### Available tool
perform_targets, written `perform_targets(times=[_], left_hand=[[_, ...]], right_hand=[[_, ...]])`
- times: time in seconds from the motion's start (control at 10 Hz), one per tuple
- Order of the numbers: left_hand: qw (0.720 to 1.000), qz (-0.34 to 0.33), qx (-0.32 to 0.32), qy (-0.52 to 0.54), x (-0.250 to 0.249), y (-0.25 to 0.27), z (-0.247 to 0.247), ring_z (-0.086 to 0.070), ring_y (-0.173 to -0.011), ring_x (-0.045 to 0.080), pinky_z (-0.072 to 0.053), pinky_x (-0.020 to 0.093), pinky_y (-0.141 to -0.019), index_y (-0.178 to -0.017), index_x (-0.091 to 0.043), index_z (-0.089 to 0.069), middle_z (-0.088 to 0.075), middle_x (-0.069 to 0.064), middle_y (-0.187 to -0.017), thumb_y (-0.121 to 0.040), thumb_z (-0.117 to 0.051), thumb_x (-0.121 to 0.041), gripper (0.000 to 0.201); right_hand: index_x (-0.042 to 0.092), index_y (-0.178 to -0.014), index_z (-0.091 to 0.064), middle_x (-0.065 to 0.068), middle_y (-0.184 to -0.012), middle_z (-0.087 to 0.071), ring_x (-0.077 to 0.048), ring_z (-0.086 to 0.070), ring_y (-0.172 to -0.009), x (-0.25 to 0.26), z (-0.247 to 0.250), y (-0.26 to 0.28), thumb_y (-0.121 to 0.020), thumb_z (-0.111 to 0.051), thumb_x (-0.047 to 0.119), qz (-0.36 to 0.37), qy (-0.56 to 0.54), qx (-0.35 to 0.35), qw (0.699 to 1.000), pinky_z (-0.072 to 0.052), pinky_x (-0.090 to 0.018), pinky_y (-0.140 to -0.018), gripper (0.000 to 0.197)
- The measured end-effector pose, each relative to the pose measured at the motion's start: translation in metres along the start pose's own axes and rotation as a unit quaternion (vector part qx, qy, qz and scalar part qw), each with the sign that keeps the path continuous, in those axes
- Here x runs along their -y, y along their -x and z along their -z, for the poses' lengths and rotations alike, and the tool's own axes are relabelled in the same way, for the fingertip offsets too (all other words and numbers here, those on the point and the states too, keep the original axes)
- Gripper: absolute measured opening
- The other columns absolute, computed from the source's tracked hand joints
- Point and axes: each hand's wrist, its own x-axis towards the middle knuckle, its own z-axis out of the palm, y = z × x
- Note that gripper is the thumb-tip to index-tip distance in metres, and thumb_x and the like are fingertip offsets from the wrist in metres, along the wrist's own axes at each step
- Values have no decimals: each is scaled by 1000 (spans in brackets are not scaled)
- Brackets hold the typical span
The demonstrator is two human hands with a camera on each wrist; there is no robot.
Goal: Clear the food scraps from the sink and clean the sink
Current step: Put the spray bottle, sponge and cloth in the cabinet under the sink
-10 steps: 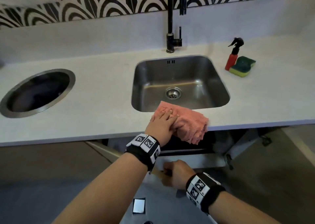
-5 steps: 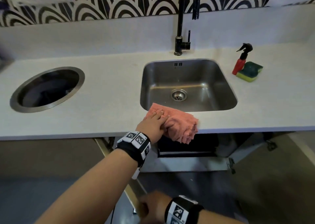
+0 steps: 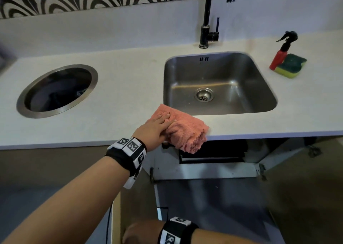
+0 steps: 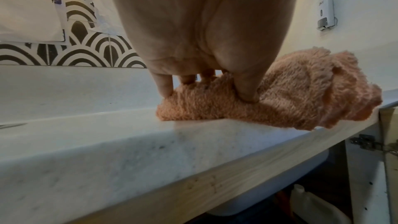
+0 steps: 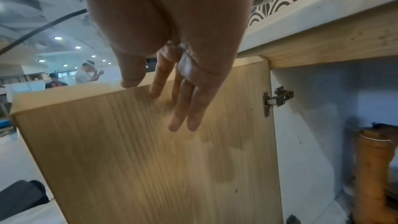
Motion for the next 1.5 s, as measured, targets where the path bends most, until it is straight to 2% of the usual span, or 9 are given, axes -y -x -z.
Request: perform_targets(times=[0.2,0.3,0.5,0.6,0.8,1.1,1.3,1.4,1.5], left_hand=[[1000,9,-15,11,26,7,-4,-14,-146,16,-16,34,-118,-147,-35,-24,-17,-9,-158,-92,-53,-30,62],[998,-2,-47,29,30,5,-12,-24,-143,22,-22,39,-117,-144,-28,-36,-28,-3,-154,-87,-56,-25,60],[989,-5,-140,38,13,8,-23,-48,-123,32,-37,43,-106,-120,-13,-60,-55,9,-132,-74,-59,-10,46],[985,-2,-166,43,-3,11,-31,-50,-117,31,-41,42,-102,-115,-14,-63,-58,7,-127,-75,-65,-10,41],[977,-104,-180,51,-77,14,-54,-52,-105,25,-44,37,-95,-105,-23,-63,-61,-2,-113,-70,-59,-17,36],[965,-144,-73,208,-173,-7,-97,-38,-128,5,-32,25,-110,-130,-32,-48,-43,-10,-136,-76,-62,-46,58],[897,149,44,413,-198,-29,-123,-36,-134,17,-34,34,-111,-146,-21,-21,-29,-3,-146,-61,-69,-67,107],[812,207,225,497,-206,-40,-134,-47,-123,20,-49,30,-88,-147,-26,-21,-46,-9,-132,-72,-68,-61,95],[718,219,289,593,-209,-52,-151,-65,-88,19,-53,26,-60,-128,-23,-52,-64,-1,-110,-70,-72,-52,67]], right_hand=[[16,-106,-63,-5,-106,-65,-29,-61,-104,0,150,132,-91,-51,25,-152,-218,33,964,-48,-39,-91,21],[12,-119,-63,-8,-128,-59,-24,-54,-117,-59,229,194,-95,-50,13,-121,-144,-16,982,-41,-31,-100,28],[22,-88,-58,-2,-91,-65,-20,-63,-77,-131,294,257,-95,-54,28,-211,-453,-268,824,-53,-45,-84,10],[28,-104,-56,-1,-103,-66,-22,-67,-76,-152,332,288,-98,-32,48,-213,-550,-342,731,-46,-36,-86,32],[38,-129,-40,-4,-124,-59,-26,-64,-99,-171,346,343,-78,-59,47,-146,-631,-327,688,-52,-38,-84,56],[-3,-121,-55,-27,-116,-64,-37,-63,-105,-235,327,424,-80,-66,-6,-132,-660,-440,595,-50,-47,-91,43],[2,-114,-57,-19,-108,-67,-31,-65,-97,-271,309,464,-78,-66,-7,-137,-675,-424,588,-51,-44,-89,39],[5,-106,-59,-15,-102,-69,-26,-66,-89,-281,303,469,-86,-52,-12,-134,-708,-418,553,-53,-39,-84,28],[5,-109,-61,-15,-97,-71,-27,-67,-87,-292,299,460,-84,-52,-14,-127,-745,-422,501,-53,-41,-82,32]])
